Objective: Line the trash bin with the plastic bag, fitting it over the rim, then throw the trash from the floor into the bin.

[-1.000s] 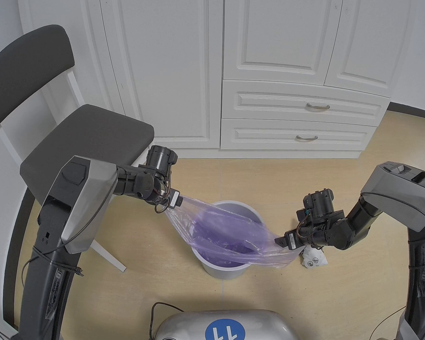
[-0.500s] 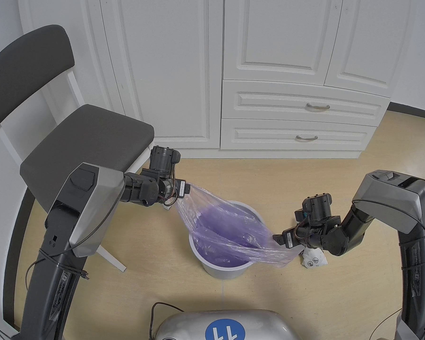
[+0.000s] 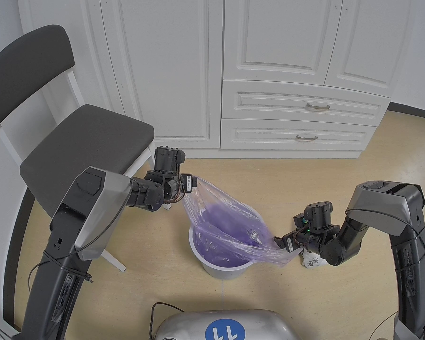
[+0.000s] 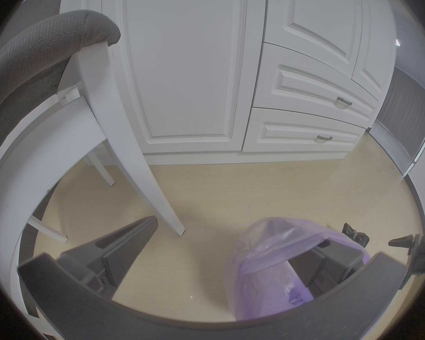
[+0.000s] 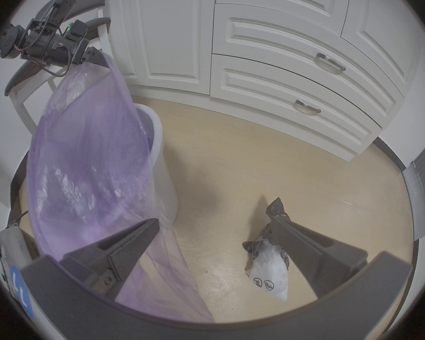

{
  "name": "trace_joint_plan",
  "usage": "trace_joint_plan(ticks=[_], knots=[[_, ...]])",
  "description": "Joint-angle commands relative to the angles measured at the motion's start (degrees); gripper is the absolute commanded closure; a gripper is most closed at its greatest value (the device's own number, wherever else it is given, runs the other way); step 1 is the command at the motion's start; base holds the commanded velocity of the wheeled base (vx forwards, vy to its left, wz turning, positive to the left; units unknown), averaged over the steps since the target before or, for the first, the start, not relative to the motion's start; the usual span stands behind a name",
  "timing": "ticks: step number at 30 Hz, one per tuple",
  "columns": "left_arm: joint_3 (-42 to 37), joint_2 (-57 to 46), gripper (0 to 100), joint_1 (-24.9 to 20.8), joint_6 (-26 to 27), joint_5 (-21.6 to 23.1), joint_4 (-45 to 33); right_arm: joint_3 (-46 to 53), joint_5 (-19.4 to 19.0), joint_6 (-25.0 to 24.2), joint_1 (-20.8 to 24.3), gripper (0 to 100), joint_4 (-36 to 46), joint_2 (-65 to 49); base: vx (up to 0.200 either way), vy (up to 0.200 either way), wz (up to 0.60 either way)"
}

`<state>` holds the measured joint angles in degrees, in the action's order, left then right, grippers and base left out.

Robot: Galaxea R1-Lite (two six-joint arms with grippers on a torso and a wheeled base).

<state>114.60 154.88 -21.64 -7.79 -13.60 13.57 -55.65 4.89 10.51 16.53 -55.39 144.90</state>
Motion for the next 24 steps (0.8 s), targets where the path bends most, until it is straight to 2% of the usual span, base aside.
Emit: trace_joint_plan(ticks=[1, 3, 6, 11, 14, 16, 19, 20, 21, 22, 24], knots=[[-0.01, 0.51, 0, 0.02, -0.3, -0.02, 1.29, -2.45, 2.58, -0.14, 0.08, 0, -0.42, 2.41, 0.0, 0.0, 0.0], [-0.01, 0.6, 0, 0.02, -0.74, -0.02, 1.99, -5.7, 7.5, -0.49, 0.08, 0, -0.5, 3.9, 0.0, 0.0, 0.0], [-0.01, 0.68, 0, 0.11, -0.91, -0.02, 1.99, -9.83, 11.55, -1.02, 0.08, 0, -1.65, 5.57, 0.0, 0.0, 0.0], [-0.01, 1.65, 0, 0.54, -0.82, 0.07, 2.87, -16.77, 14.71, -2.6, -0.97, 0, -2.61, 7.94, 0.0, 0.0, 0.0], [-0.01, 2.27, 0, 0.9, -0.82, 0.07, 3.13, -17.04, 14.8, -3.04, -2.03, 0, -2.26, 6.98, 0.0, 0.0, 0.0], [-0.01, 2.27, 0, 0.98, -0.91, 0.07, 3.22, -15.01, 13.13, -5.15, -2.12, 0, -1.38, 3.99, 0.0, 0.0, 0.0], [-0.01, 1.83, 0, 0.98, -1.44, 0.07, 3.31, -8.25, 4.52, -10.77, -0.97, 0, 4.07, -5.33, 0.0, 0.0, 0.0], [-0.01, 1.74, 0, 0.9, -1.53, 0.07, 3.04, -5.7, -0.14, -13.85, -0.01, 0, 8.55, -10.6, 0.0, 0.0, 0.0], [-0.01, 1.65, 0, 0.9, -1.53, 0.07, 2.96, -4.99, -1.55, -14.81, 0.34, 0, 10.31, -12.18, 0.0, 0.0, 0.0], [-0.01, 1.3, 0, 0.98, -1.53, 0.07, 2.69, -3.32, -5.24, -17.01, 1.14, 0, 15.58, -16.49, 0.0, 0.0, 0.0], [-0.01, 0.68, 0, 0.98, -1.53, 0.16, 1.99, -2.62, -9.28, -18.86, 2.1, 0, 22.08, -20.62, 0.0, 0.0, 0.0]])
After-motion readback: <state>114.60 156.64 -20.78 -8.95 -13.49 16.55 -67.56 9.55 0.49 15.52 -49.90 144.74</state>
